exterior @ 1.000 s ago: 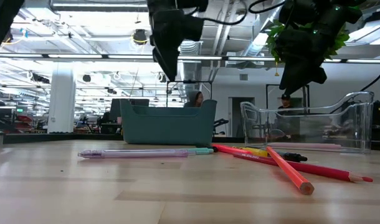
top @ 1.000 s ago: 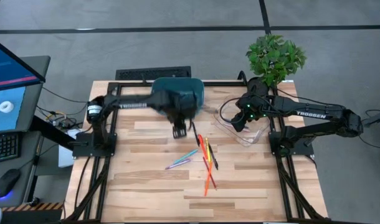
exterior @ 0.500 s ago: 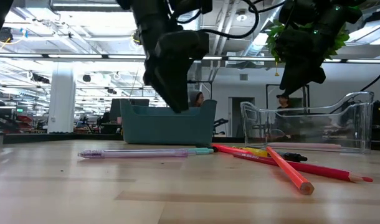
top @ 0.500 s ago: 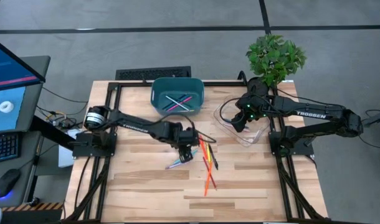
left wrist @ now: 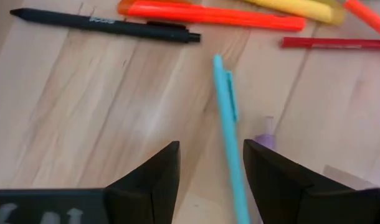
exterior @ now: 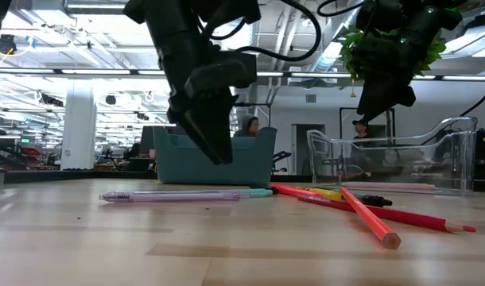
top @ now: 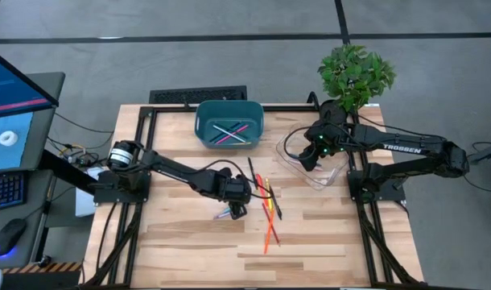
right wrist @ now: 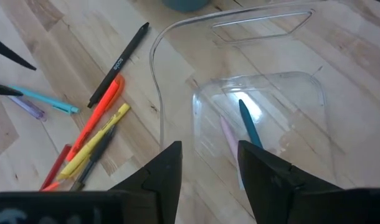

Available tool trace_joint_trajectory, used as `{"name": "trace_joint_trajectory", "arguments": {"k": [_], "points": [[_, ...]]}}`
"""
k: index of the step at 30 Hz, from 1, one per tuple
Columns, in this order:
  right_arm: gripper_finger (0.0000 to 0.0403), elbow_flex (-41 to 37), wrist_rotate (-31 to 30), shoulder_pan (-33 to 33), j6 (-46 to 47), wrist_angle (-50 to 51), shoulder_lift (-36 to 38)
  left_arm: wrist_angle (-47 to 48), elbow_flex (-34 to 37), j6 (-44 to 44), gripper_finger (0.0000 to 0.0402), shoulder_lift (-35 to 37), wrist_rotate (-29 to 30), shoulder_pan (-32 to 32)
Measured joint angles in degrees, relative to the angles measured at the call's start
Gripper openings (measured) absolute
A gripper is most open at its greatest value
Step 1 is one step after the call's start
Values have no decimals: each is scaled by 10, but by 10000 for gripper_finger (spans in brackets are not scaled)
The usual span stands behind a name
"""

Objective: Sort pens & pencils
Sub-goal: Put the light blue pen into the transparent bin

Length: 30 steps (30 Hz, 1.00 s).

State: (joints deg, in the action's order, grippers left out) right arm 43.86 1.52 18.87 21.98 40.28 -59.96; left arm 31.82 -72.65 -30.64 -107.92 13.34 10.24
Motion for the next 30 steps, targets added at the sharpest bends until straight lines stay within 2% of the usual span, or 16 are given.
{"name": "trace_joint_trajectory", "arguments": {"k": [7, 11, 17, 20, 25, 30], "points": [[177, 0, 0, 0, -1, 0, 0, -31, 3, 1, 166, -10, 6, 12], [177, 0, 0, 0, -10, 1, 0, -36, 0, 6, 166, -36, -14, 11], [177, 0, 1, 0, -13, 3, 0, 0, -1, 4, 166, -53, -6, 7], [177, 0, 1, 0, -20, 3, 0, 15, -2, 23, 162, -56, -22, 3], [177, 0, 1, 0, -21, 4, 0, 25, -5, 45, 117, -72, -51, 0], [177, 0, 1, 0, -21, 4, 0, 31, -5, 41, 26, -73, -96, -12]]}}
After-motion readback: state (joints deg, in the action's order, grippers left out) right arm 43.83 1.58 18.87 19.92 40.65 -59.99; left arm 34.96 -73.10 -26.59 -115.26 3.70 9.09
